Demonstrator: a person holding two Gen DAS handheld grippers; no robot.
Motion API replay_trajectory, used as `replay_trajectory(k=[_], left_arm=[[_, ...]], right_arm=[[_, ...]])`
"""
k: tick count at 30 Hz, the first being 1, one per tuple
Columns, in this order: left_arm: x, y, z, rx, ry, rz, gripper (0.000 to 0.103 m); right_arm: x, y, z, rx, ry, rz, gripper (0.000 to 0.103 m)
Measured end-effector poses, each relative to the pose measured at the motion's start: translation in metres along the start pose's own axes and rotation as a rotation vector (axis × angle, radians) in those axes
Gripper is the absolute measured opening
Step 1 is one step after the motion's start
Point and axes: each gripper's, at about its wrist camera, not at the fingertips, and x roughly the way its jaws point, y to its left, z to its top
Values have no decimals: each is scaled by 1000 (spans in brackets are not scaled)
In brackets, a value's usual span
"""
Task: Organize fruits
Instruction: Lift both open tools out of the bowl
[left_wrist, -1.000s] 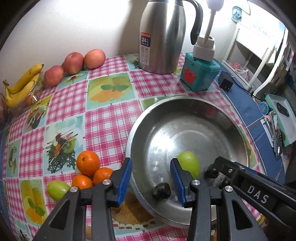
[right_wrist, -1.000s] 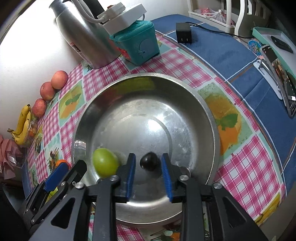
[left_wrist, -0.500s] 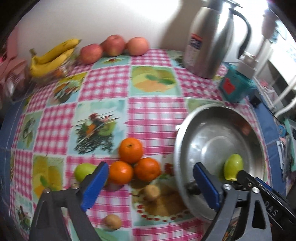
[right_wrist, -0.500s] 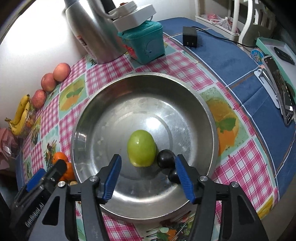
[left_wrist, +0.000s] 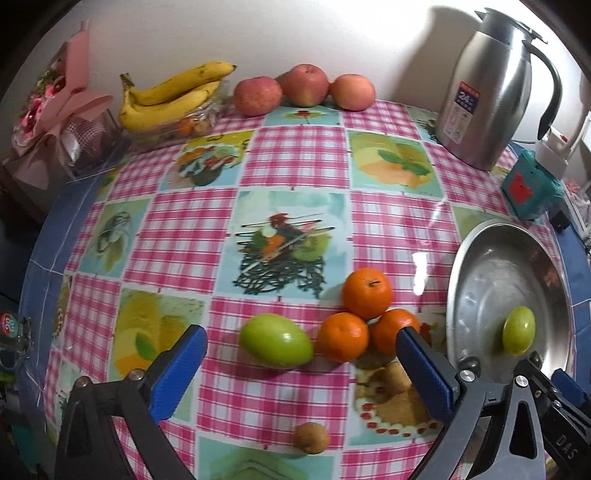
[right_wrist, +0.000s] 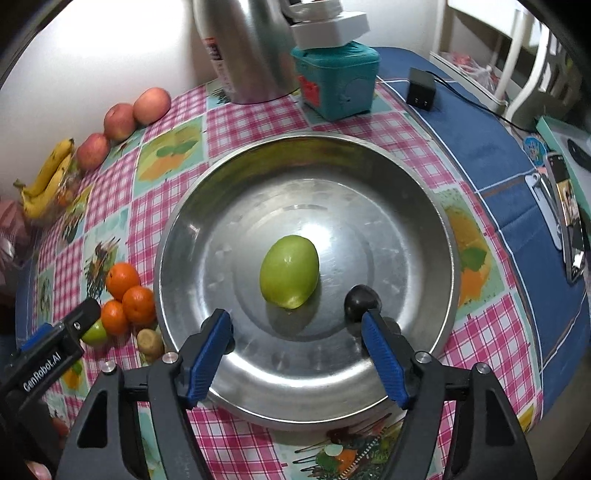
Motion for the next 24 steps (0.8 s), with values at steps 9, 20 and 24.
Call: replay_trajectory(k=[9, 20, 24], left_arm=[[-7, 19, -12, 2, -44, 45, 103], [-18, 33, -23, -28, -74, 31, 103], [-20, 42, -28, -58, -72, 14, 103]], right_arm=[[-3, 14, -8, -75, -26, 8, 90], [-7, 21, -18, -101, -52, 37, 94], [-8, 22, -22, -95, -63, 35, 94]])
